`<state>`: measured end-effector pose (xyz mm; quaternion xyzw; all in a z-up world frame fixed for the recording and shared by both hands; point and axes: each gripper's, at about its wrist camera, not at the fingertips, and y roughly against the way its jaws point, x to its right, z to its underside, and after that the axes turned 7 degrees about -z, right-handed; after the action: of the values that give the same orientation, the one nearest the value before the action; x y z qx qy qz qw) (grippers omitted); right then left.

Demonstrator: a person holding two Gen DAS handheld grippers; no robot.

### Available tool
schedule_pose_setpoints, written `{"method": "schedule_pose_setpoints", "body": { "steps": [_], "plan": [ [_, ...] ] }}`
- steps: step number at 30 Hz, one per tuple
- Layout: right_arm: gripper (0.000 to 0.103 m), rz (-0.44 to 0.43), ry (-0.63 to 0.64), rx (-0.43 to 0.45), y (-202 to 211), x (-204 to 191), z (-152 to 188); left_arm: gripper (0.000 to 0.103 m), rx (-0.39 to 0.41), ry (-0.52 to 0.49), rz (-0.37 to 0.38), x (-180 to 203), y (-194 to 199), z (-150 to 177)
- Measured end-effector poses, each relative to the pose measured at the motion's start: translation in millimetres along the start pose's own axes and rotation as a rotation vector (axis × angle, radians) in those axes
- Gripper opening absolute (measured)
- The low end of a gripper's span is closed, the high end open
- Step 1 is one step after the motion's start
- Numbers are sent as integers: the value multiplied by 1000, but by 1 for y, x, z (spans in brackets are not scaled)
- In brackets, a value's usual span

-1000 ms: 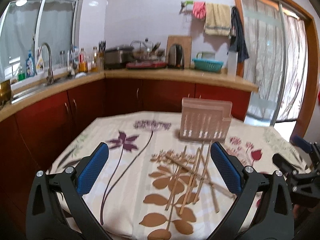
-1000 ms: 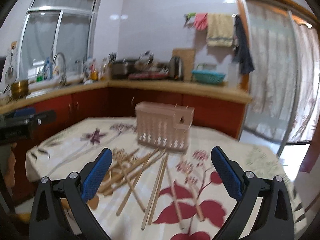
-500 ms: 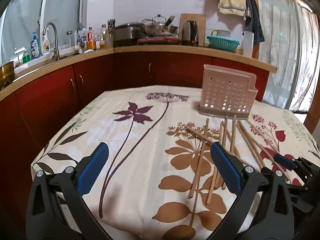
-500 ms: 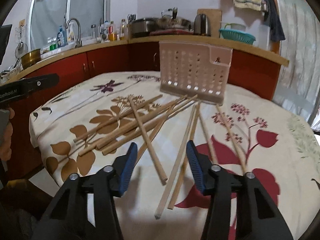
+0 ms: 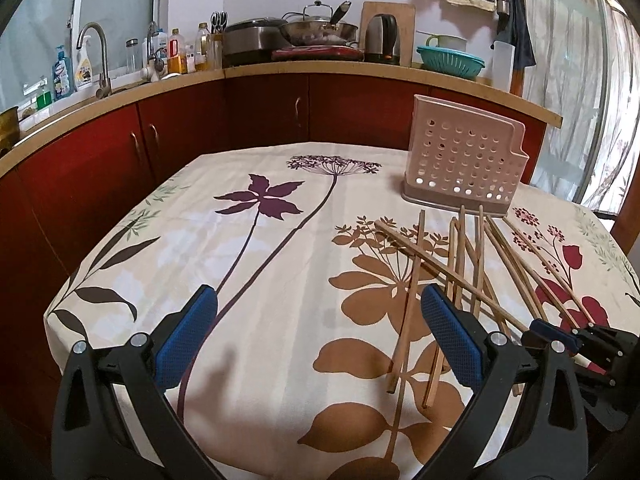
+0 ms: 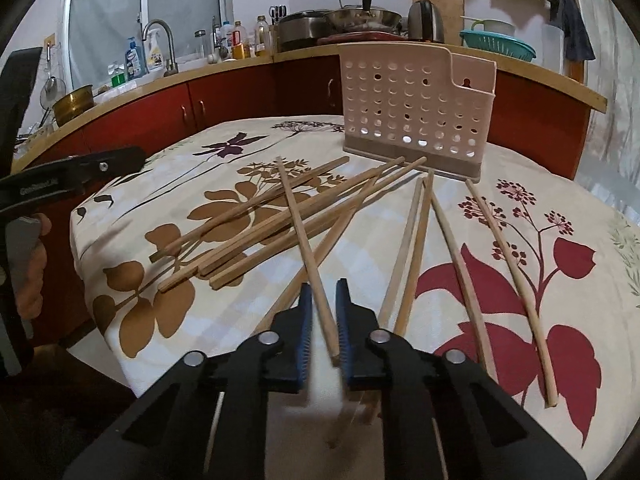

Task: Organize utensils
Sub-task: 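Reach the right tool to the chopsticks and close on one chopstick, then close the left tool on a chopstick while the right tool holds its chopstick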

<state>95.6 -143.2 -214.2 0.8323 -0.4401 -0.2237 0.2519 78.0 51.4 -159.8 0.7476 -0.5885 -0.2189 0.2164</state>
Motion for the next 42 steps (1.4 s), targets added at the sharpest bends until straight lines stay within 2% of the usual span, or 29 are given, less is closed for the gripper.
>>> {"method": "schedule_pose_setpoints", "body": {
  "steps": [5, 18, 24, 29, 42],
  "plan": [
    [12, -12, 6, -33, -6, 0, 2, 99, -12, -3, 5, 3, -3, 2],
    [12, -25, 43, -24, 0, -6, 9, 99, -21, -17, 7, 8, -5, 6],
    [13, -23, 48, -3, 5, -8, 14, 99, -19, -22, 6, 9, -4, 7],
    [7, -23, 47, 32, 11, -8, 14, 99, -29, -30, 6, 11, -7, 9],
    [7, -9, 53, 62, 15, -10, 13, 99, -46, -52, 8, 17, -14, 19]
  ]
}}
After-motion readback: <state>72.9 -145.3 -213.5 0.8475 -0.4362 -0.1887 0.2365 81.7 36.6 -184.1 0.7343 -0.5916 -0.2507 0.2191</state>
